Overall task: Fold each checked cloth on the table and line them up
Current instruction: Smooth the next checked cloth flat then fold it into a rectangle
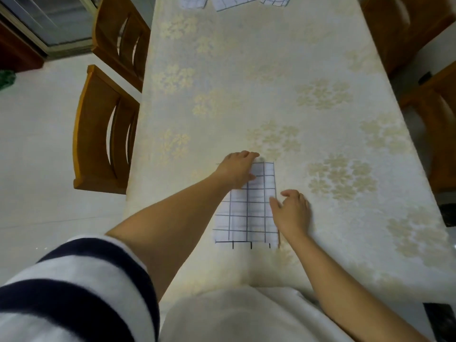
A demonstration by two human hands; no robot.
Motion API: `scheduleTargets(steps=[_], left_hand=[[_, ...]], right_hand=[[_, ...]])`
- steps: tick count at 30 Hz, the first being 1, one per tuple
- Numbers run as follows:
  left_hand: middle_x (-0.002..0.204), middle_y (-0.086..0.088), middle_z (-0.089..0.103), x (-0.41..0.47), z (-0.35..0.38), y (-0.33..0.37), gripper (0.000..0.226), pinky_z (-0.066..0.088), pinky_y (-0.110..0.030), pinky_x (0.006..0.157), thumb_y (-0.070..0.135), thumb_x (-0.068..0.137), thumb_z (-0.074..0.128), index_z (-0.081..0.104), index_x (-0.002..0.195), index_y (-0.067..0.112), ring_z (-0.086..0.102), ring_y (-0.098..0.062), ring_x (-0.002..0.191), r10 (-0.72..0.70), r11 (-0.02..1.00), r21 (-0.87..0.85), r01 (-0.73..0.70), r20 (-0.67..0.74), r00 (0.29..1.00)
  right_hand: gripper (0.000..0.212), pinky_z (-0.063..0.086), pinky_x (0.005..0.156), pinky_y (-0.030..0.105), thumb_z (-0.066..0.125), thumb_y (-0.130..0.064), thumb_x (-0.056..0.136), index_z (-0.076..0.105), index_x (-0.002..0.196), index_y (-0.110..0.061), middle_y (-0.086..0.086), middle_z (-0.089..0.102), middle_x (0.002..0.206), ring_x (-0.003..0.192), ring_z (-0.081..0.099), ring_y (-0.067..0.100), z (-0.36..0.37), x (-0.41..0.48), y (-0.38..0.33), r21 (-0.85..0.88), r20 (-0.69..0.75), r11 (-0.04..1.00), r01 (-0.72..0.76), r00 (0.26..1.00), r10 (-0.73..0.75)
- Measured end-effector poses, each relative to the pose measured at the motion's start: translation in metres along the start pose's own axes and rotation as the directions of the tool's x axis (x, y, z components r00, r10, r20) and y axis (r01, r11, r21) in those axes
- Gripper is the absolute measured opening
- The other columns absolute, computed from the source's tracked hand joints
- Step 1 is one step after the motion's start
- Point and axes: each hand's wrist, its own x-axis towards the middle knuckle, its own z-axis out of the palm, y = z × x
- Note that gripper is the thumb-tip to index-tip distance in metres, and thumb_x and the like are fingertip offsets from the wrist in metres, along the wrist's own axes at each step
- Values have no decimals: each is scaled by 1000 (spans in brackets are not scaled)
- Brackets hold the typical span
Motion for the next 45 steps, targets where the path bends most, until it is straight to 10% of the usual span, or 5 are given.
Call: scheduleTargets(steps=[11, 22, 30, 33, 45], left_hand=[[73, -6, 42, 23, -13, 1, 44, 32, -34, 66, 44, 99, 60, 44, 71, 13, 44, -23, 67, -44, 969, -242, 59, 67, 997], [67, -2, 49, -37, 16, -43, 33, 36, -25, 55, 36, 93, 72, 55, 78, 11, 45, -15, 61, -407, 518, -812, 268, 41, 913], [127, -11, 54, -65, 49, -29, 54, 50, -37, 88, 37, 92, 71, 49, 133, 10, 55, -28, 109, -528, 769, -539, 344, -232, 817], [146, -16, 47, -67, 57, -8, 48, 40, -44, 110, 22, 102, 54, 44, 146, 6, 43, -33, 133, -186, 971, -226, 78, -509, 840], [159, 14, -36, -68, 82, -33, 61, -10, -43, 125, 51, 107, 4, -29, 154, 31, -29, -18, 149, -199, 977, 76, 201, -31, 979]], right_hand=[[21, 42, 59, 26, 70, -30, 91, 54, 92, -16, -2, 58, 78, 76, 57, 21, -32, 25, -13, 155, 273, 988, 20, 960, -62], [28, 49, 77, 29, 74, -29, 87, 76, 97, -3, 12, 74, 100, 89, 67, 19, -82, 88, 5, 221, 415, 974, -47, 908, -51], [43, 38, 107, 45, 60, -36, 97, 58, 134, -16, 11, 56, 131, 125, 46, 32, -52, 79, -7, -135, -103, 959, 247, 960, -262], [48, 21, 121, 45, 44, -28, 104, 41, 149, -11, 11, 41, 153, 144, 31, 30, -27, 46, -33, -234, -121, 875, 424, 880, -459], [68, -3, 124, 46, -7, -53, 99, -16, 155, -16, 0, -22, 163, 150, -20, 21, -20, 43, 29, -531, 249, 758, 380, 925, -289]])
